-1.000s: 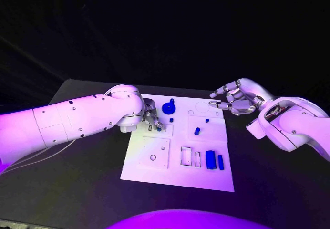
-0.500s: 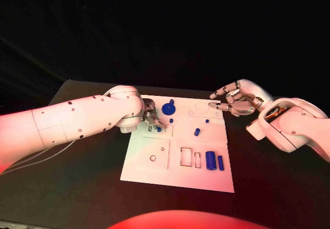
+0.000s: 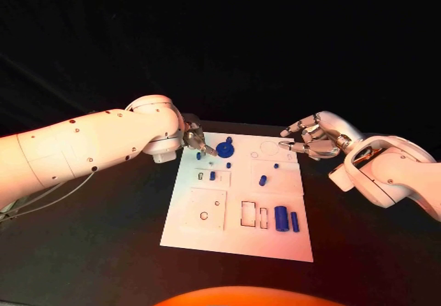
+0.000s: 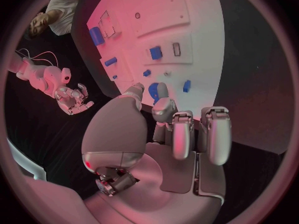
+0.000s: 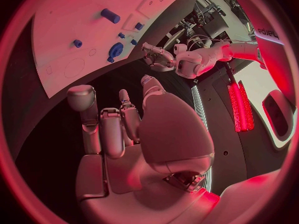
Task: Assemble the parts on the task board
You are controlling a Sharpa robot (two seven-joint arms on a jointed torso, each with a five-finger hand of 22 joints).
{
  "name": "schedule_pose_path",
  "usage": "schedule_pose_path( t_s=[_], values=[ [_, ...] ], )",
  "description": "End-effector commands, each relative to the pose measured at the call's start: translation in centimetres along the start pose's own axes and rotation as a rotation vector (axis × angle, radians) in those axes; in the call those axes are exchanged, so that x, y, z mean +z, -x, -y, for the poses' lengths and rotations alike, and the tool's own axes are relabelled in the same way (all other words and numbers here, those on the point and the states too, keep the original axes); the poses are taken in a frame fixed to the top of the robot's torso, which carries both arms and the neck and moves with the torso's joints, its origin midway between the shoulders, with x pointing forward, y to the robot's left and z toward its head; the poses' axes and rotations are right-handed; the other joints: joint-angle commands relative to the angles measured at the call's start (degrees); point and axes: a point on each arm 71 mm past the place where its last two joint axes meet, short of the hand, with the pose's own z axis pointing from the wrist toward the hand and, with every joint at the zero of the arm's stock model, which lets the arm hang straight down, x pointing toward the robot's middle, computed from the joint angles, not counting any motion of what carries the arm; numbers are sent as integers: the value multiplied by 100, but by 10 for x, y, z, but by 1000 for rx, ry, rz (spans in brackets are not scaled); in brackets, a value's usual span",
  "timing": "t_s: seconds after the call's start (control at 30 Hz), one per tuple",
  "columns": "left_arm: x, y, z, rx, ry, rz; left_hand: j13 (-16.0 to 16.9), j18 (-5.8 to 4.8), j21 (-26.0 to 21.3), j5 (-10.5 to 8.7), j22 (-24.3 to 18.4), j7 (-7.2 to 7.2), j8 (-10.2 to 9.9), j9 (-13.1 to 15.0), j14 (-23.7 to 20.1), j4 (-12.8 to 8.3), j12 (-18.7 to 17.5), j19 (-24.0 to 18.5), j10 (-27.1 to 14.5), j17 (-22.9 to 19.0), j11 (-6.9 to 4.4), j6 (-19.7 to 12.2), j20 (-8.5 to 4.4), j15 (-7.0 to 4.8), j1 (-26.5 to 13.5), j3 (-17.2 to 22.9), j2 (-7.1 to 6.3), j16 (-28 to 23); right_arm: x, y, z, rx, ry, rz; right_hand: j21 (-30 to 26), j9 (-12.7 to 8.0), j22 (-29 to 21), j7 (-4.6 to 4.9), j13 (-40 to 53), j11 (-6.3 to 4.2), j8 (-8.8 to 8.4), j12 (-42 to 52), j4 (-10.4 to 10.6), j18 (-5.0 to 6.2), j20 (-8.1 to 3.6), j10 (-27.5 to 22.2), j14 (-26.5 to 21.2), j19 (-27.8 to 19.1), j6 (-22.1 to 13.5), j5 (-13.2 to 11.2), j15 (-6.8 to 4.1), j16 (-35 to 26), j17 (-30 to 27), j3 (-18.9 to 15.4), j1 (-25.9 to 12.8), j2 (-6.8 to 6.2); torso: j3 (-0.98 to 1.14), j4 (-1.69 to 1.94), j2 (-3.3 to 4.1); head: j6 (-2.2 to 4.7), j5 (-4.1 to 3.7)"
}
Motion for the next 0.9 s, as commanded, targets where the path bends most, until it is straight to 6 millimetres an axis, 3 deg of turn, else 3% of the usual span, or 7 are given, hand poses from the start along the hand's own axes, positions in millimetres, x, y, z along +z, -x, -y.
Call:
schedule_pose_path(
  t_s=[0.03,0.07,0.23,0.57,0.9],
  values=[
    [1,11,-4,-6,42,0,-48,-42,-28,18,1333,40,-136,-96,602,2,-63,497,-71,1506,30,-101,54,63,87,-75,5,27,0,-2,0,-1,5,-15,-7,5,4,-21,219,-5,27,-9,4,29,-5,-34,261,-15,-24,38,-33,-14,147,-41,-48,1,6,-7,7,27,9],
    [4,16,-6,-13,50,11,-113,-40,-35,15,1321,100,-281,-220,602,-2,-123,490,-110,1506,86,-164,93,105,139,-144,32,27,1,-2,0,-1,5,-15,-7,5,4,-21,219,-5,27,-9,4,29,-5,-34,261,-15,-24,38,-33,-14,147,-41,-48,1,5,-7,7,28,9],
    [12,27,-7,-11,66,40,-206,-34,-47,19,1300,140,-420,-364,602,2,-205,477,-159,1506,120,-177,129,141,211,-223,72,27,1,-3,0,0,4,-17,-7,5,4,-21,219,-5,27,-9,4,29,-5,-34,261,-15,-24,38,-33,-14,147,-41,-48,1,-9,-4,24,54,13],
    [28,28,-11,50,120,43,-217,-35,-46,9,1303,151,-475,-438,602,14,-205,479,-161,1506,131,-143,144,153,178,-301,100,27,1,-3,-1,0,5,-19,-8,5,4,-21,221,-6,29,-5,4,28,-5,-31,263,-13,-25,42,-34,-12,151,-42,-51,4,-14,-5,26,32,32],
    [42,24,-19,63,166,10,-208,-38,-39,10,1317,149,-481,-450,602,11,-193,487,-155,1506,131,-128,147,154,179,-311,112,27,1,-4,-1,1,7,-21,-8,5,4,-21,221,-6,29,-5,4,28,-5,-31,263,-13,-25,42,-34,-12,151,-42,-51,4,-5,-4,18,2,54]
  ],
)
